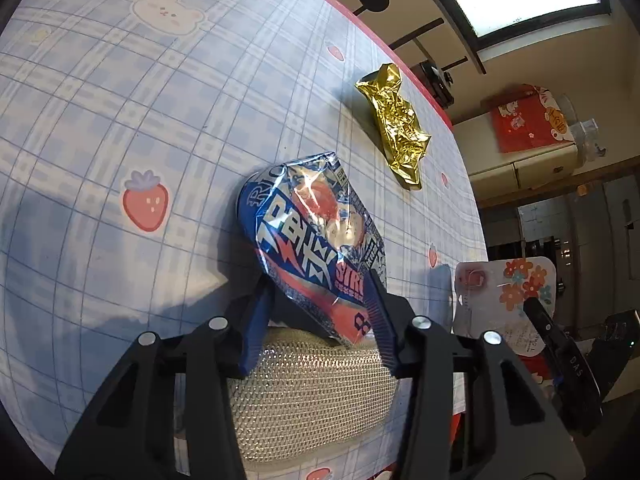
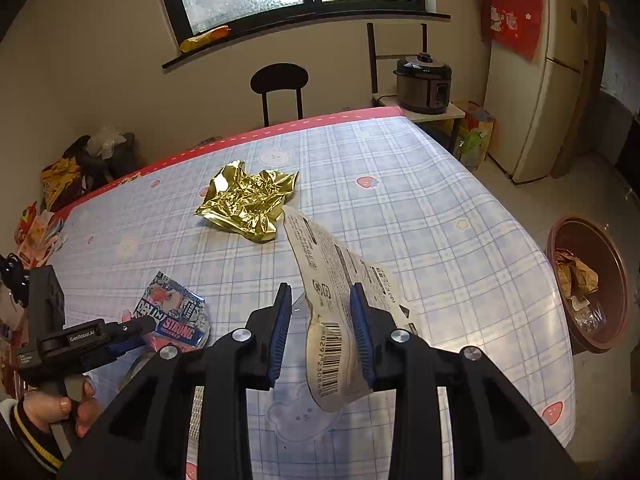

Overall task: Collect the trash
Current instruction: 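Grasp the blue snack wrapper with the left tool while right holds the card, then carry the white card with the right tool and drop it into the bin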

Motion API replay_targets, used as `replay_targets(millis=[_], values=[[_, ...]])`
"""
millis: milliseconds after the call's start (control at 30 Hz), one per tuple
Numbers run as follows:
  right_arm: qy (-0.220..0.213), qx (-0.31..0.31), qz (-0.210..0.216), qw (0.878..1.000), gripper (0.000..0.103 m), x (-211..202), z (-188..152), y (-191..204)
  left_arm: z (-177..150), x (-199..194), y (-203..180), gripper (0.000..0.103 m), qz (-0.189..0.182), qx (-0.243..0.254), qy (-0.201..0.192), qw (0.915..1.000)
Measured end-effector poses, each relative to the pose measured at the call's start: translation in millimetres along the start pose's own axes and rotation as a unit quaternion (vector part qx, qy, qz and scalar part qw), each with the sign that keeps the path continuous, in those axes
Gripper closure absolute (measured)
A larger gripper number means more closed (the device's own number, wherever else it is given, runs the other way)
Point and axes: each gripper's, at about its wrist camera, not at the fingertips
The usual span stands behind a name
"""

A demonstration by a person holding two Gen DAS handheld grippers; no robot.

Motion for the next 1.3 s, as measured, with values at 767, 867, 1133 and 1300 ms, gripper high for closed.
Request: replay_targets(millis=[767,867,1133,1300], values=[[-0.037,0.006,0.013,0.999,0.075,-53,0,5,-3,-65,-15,0.094,0.0,0.078,-0.086,0.9932],[-0.042,0.003,0.02,0.999,0.075,-56,-2,12,-8,-91,-12,0.094,0.015,0.101,-0.112,0.9884],[-0.047,-0.005,0.046,0.998,0.075,-61,-1,13,-24,-131,-1,0.094,0.034,0.105,-0.145,0.9832],[-0.045,-0.017,0.068,0.997,0.075,-63,4,10,-40,-146,-10,0.094,0.046,0.104,-0.167,0.9794]])
Point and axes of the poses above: each gripper's, at about its wrist camera, not at the fingertips, and x roughly the way its jaws point, y to its left, z to its top, and after that the axes turned 9 degrees about z, right-handed
